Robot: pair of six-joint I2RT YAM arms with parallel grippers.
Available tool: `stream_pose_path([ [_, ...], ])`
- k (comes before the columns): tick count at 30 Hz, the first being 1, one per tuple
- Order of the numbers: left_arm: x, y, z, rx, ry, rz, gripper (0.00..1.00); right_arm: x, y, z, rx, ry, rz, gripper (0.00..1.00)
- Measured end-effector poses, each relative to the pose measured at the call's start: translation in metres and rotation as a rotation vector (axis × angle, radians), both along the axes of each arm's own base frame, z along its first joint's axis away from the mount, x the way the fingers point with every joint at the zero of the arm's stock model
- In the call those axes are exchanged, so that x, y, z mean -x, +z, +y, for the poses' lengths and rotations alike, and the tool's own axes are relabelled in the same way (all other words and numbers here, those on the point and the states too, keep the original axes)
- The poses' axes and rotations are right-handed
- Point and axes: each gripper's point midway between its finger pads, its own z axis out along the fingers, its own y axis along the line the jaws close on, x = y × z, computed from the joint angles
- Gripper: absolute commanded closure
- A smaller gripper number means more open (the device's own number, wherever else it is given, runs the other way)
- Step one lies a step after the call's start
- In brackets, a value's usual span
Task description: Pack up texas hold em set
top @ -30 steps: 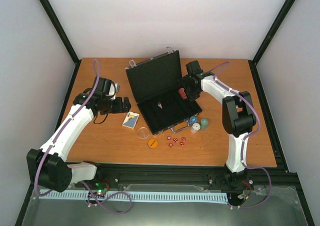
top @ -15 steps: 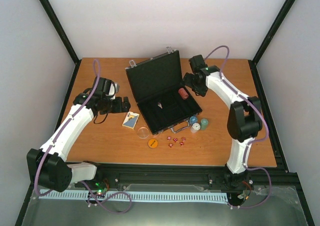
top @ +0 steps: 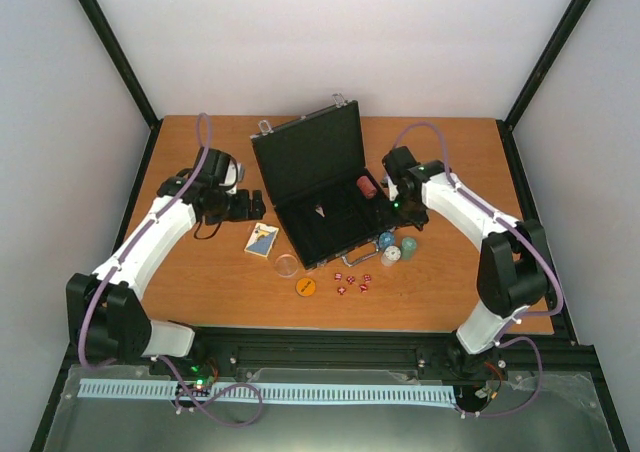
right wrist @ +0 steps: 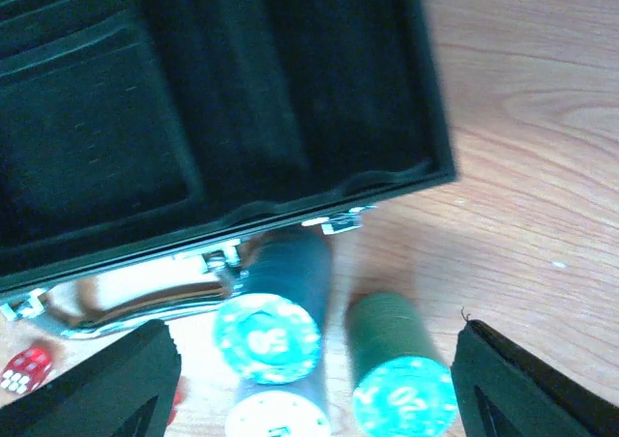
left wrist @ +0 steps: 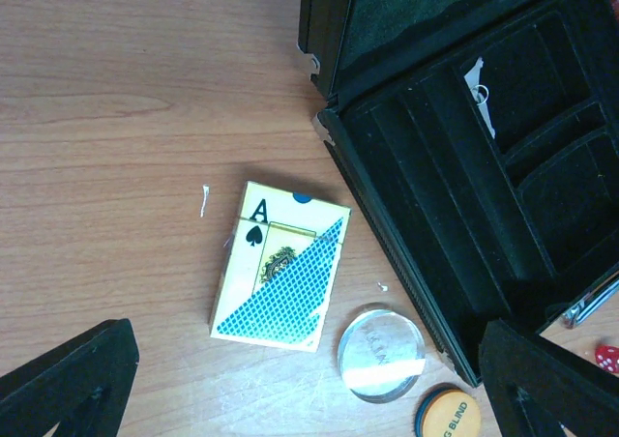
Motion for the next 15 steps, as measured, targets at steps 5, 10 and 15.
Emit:
stream_pose_path([
  [5,-0.003,0.001,-0.001,0.003,-0.002,-0.006,0.00,0.012,-0.010,0.029,-0.025,0.149,0.041,0.31],
  [10,-0.004,0.002,-0.001,-0.001,-0.009,-0.009,0.00,0.022,-0.046,0.037,0.085,0.214,0.117,0.31],
  [15,-0.005,0.002,0.000,-0.012,-0.014,-0.013,0.00,0.022,-0.051,0.026,0.161,0.199,0.115,0.29],
])
